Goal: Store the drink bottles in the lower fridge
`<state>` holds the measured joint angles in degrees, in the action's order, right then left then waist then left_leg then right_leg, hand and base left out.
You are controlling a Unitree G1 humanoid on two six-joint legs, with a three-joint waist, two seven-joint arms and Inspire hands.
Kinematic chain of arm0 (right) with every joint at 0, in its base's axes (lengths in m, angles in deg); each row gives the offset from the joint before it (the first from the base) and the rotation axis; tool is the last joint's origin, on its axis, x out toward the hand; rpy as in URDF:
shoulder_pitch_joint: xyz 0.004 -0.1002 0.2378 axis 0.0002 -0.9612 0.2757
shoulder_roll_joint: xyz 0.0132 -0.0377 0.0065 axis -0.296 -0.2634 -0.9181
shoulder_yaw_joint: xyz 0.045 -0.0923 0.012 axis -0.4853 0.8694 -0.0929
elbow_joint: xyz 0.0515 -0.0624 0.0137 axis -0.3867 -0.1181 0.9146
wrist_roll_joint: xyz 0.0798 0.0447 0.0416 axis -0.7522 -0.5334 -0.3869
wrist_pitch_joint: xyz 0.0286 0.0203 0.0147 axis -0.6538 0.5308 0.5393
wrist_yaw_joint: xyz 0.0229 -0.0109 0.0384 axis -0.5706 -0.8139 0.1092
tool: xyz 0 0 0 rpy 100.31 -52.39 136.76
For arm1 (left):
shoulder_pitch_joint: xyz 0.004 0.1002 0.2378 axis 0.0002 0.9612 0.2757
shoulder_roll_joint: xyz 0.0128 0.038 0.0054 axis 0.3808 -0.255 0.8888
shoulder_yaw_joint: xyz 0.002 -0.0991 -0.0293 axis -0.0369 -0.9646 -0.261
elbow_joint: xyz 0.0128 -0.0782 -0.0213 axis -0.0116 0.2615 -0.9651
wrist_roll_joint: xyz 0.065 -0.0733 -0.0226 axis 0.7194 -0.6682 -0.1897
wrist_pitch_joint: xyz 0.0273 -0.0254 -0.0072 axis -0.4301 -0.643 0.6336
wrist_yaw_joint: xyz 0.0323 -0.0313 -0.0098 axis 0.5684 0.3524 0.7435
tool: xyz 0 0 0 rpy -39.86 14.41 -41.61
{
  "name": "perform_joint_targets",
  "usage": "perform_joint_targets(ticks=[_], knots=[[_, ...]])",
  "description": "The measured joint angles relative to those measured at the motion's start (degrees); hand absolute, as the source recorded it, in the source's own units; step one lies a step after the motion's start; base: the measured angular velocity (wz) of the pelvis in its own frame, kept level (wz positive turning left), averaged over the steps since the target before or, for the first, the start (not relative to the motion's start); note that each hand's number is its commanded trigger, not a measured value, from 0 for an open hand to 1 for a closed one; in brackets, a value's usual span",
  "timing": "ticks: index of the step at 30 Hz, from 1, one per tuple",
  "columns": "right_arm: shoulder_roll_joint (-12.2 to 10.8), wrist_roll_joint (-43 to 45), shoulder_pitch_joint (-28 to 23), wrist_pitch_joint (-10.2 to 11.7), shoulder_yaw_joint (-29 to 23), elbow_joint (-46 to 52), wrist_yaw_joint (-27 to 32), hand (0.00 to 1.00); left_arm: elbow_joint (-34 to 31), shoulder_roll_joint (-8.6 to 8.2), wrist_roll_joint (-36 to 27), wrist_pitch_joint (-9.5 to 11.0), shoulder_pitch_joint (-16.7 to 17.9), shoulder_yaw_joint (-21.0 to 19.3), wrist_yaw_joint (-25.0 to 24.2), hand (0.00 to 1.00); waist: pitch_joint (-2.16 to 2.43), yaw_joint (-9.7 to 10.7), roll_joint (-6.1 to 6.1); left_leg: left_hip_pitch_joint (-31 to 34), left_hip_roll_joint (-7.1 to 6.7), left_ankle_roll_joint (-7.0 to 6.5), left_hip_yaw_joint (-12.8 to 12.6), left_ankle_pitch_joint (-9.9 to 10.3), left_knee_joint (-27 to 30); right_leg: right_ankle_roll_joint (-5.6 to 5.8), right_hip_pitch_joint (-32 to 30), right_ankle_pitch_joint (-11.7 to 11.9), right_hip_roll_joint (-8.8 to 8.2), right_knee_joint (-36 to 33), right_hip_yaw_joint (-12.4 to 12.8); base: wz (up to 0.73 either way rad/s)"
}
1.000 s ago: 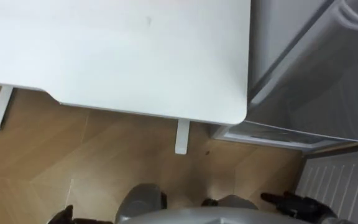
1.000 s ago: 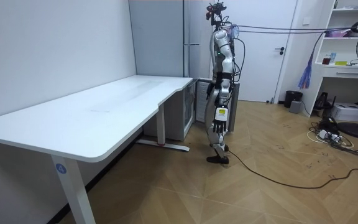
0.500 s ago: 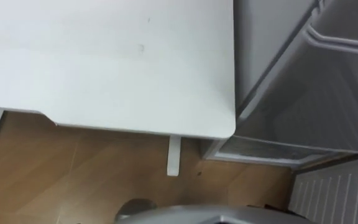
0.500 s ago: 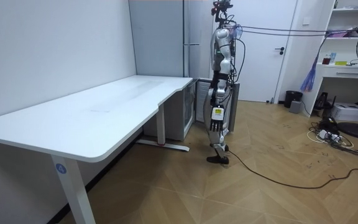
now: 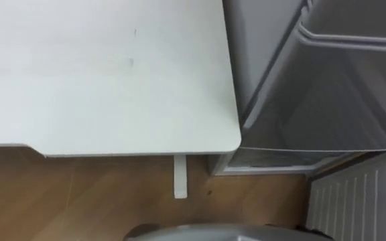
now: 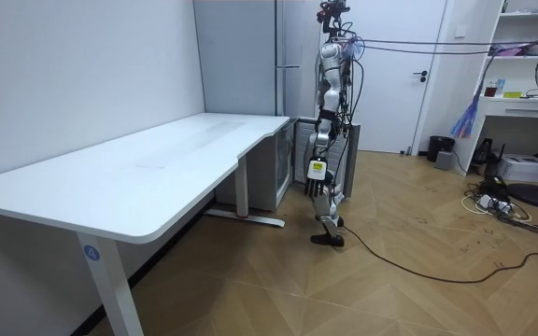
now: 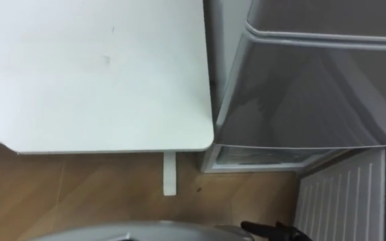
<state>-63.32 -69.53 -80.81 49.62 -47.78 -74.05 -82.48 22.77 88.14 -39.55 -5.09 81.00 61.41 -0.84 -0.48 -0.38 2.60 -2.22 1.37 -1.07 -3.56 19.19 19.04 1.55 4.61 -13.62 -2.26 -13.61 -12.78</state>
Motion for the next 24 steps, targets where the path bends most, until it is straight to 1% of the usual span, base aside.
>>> perform_joint_targets(ticks=[1, 2, 3, 4, 5, 6, 7, 8, 9, 10, 11, 12, 13, 14, 15, 17, 20, 21, 22, 23, 24], knots=[[0.07, 2.58, -0.40, -0.08, -0.46, 2.69, 1.42, 0.00, -0.13, 0.03, 0.02, 0.02, -0.40, -0.02, 0.28, 0.00, 0.01, 0.25, 0.23, -0.55, 0.00, -0.04, -0.41, -0.03, -0.66, 0.00, 0.16, 0.00, -0.04, -0.17, 0.43, -0.23], [0.17, 5.74, -1.25, -0.16, -1.50, 6.26, 2.40, 0.00, -0.26, 0.04, -0.04, 0.05, -0.58, 0.00, 0.74, 0.00, 0.02, 0.39, 0.22, -1.09, 0.07, -0.07, -1.25, -0.04, -0.93, 0.01, -0.01, 0.00, -0.03, -0.51, 1.19, -0.29], [0.24, 7.61, -1.42, -0.25, -2.26, 8.08, 2.72, 0.00, -0.24, 0.04, -0.02, 0.07, -0.64, -0.02, 0.85, 0.00, -0.01, 0.40, 0.26, -1.38, 0.09, -0.13, -1.44, -0.07, -1.19, 0.01, -0.19, 0.01, -0.02, -0.76, 1.75, -0.41], [0.27, 11.00, -2.26, -0.75, -3.77, 13.70, 3.80, 0.00, -0.27, 0.04, 0.00, 0.25, -0.83, -0.26, 0.86, 0.00, 0.14, 0.64, 0.99, -1.61, 0.16, -0.29, -1.89, -0.16, -1.55, 0.01, -0.87, 0.02, -0.04, -1.46, 2.68, -0.42], [0.29, 13.84, -3.17, -0.69, -5.06, 20.88, 4.52, 0.00, -0.29, 0.04, 0.01, 0.82, -0.63, -0.84, 0.85, 0.00, 0.11, 1.27, 0.90, -1.49, 0.26, -0.44, -2.04, -0.24, -1.58, 0.02, -1.59, 0.17, -0.10, -2.05, 3.33, -0.39], [0.29, 14.92, -3.26, -0.31, -5.53, 23.75, 4.98, 0.00, -0.41, 0.09, 0.06, 1.06, -0.92, -1.11, 0.89, 0.00, 0.12, 2.10, -0.15, -1.47, 0.21, -0.48, -2.15, -0.27, -1.56, 0.01, -1.83, 0.18, -0.12, -2.31, 3.52, -0.26], [0.27, 17.83, -3.25, 0.10, -6.39, 29.24, 5.96, 0.00, -0.45, 0.32, 0.41, 1.12, -1.41, -1.55, 0.98, 0.00, 0.25, 3.13, 0.59, -1.47, 0.02, -0.64, -2.73, -0.35, -1.73, 0.05, -2.52, 0.22, -0.19, -2.94, 4.31, -0.32], [0.28, 20.68, -3.42, 0.16, -7.00, 35.31, 7.05, 0.00, -0.40, 0.43, 0.96, 1.63, -1.83, -2.02, 1.07, 0.00, 0.16, 3.40, 1.13, -1.52, 0.02, -0.76, -3.61, -0.42, -1.88, 0.06, -3.67, 0.22, -0.25, -3.83, 5.01, -0.38], [0.35, 21.87, -3.55, 0.36, -7.04, 38.56, 7.69, 0.00, -0.36, 0.50, 0.95, 2.22, -1.73, -2.08, 1.17, 0.00, 0.30, 3.48, 0.62, -1.51, 0.07, -0.78, -4.17, -0.43, -1.85, 0.08, -3.92, 0.24, -0.27, -4.27, 5.42, -0.46], [0.55, 23.04, -3.84, 1.65, -7.09, 43.47, 8.63, 0.00, -0.29, 0.73, 0.95, 3.17, -1.84, -2.12, 1.36, 0.00, 0.25, 3.97, 0.69, -1.43, -0.05, -0.88, -4.31, -0.46, -1.87, 0.18, -4.38, 0.36, -0.25, -4.41, 6.11, -0.36], [0.69, 23.60, -4.03, 2.08, -7.23, 47.61, 9.33, 0.00, -0.34, 0.93, 0.97, 4.01, -1.94, -2.43, 1.60, 0.00, 0.35, 4.78, 0.90, -1.42, -0.08, -0.99, -4.69, -0.46, -1.89, 0.23, -4.96, 0.49, -0.18, -4.60, 6.70, -0.30], [0.70, 23.87, -4.20, 2.14, -7.46, 49.81, 9.57, 0.00, -0.31, 0.95, 0.97, 4.44, -1.95, -2.78, 1.75, 0.00, 0.38, 5.03, 0.67, -1.44, -0.04, -1.01, -5.36, -0.46, -1.96, 0.24, -5.56, 0.49, -0.16, -5.01, 7.13, -0.36], [0.78, 23.98, -4.63, 2.61, -8.18, 53.26, 10.03, 0.00, -0.25, 0.91, 0.98, 4.89, -1.83, -3.56, 1.92, 0.00, 0.54, 5.02, 1.05, -1.64, -0.05, -1.09, -6.23, -0.51, -2.34, 0.24, -6.21, 0.49, -0.08, -5.49, 8.03, -0.44], [0.86, 23.93, -4.79, 3.04, -9.22, 55.46, 10.70, 0.00, -0.20, 0.89, 0.97, 4.99, -1.67, -4.36, 2.09, 0.00, 0.57, 5.02, 1.29, -1.76, 0.00, -1.13, -7.22, -0.53, -2.51, 0.24, -6.63, 0.51, -0.08, -6.07, 8.44, -0.46], [0.92, 24.00, -4.80, 3.07, -9.68, 56.29, 11.18, 0.00, -0.15, 0.91, 0.97, 5.04, -1.53, -4.45, 2.18, 0.00, 0.57, 5.01, 1.34, -1.85, 0.01, -1.13, -7.62, -0.53, -2.56, 0.22, -6.88, 0.52, -0.02, -6.43, 8.69, -0.48], [0.94, 25.66, -4.86, 3.00, -11.63, 60.84, 13.14, 0.00, -0.16, 0.75, 0.98, 5.06, -0.17, -5.31, 2.10, 0.00, 0.67, 4.87, 1.53, -2.77, 0.00, -1.15, -9.70, -0.53, -2.91, 0.22, -7.84, 0.56, 0.28, -7.17, 10.41, -0.57], [1.11, 28.11, -4.85, 3.15, -11.97, 66.24, 15.97, 0.00, -0.10, 0.87, 0.98, 5.17, 1.45, -5.97, 2.34, 0.00, 0.63, 5.05, 1.41, -4.58, 0.11, -1.15, -12.14, -0.53, -4.05, 0.12, -8.09, 0.68, 0.62, -7.49, 11.16, -0.49], [1.11, 28.19, -4.85, 3.25, -12.17, 67.15, 16.54, 0.00, -0.05, 0.86, 1.01, 5.36, 1.49, -6.10, 2.37, 0.00, 0.64, 5.09, 1.36, -4.87, 0.06, -1.16, -12.27, -0.52, -4.54, 0.12, -8.23, 0.67, 0.63, -7.77, 11.15, -0.35], [1.13, 28.18, -4.85, 3.95, -12.63, 68.61, 17.65, 0.00, -0.06, 0.87, 1.01, 5.93, 1.51, -6.60, 2.42, 0.00, 0.60, 4.97, 1.37, -5.35, 0.02, -1.18, -13.14, -0.54, -5.55, 0.12, -8.68, 0.67, 0.63, -8.45, 10.98, -0.34], [1.13, 28.20, -4.81, 5.02, -13.09, 69.78, 18.82, 0.00, -0.04, 0.87, 1.01, 6.49, 1.71, -6.74, 2.46, 0.00, 0.66, 4.75, 1.26, -5.52, 0.01, -1.20, -13.68, -0.53, -5.71, 0.10, -8.59, 0.68, 0.64, -8.50, 10.97, -0.30], [1.13, 28.22, -4.81, 5.30, -13.28, 70.36, 19.54, 0.00, 0.02, 0.86, 1.01, 6.75, 1.71, -6.91, 2.46, 0.00, 0.65, 4.69, 1.20, -5.50, -0.01, -1.22, -13.70, -0.52, -5.75, 0.09, -8.56, 0.69, 0.61, -8.54, 10.91, -0.19]])
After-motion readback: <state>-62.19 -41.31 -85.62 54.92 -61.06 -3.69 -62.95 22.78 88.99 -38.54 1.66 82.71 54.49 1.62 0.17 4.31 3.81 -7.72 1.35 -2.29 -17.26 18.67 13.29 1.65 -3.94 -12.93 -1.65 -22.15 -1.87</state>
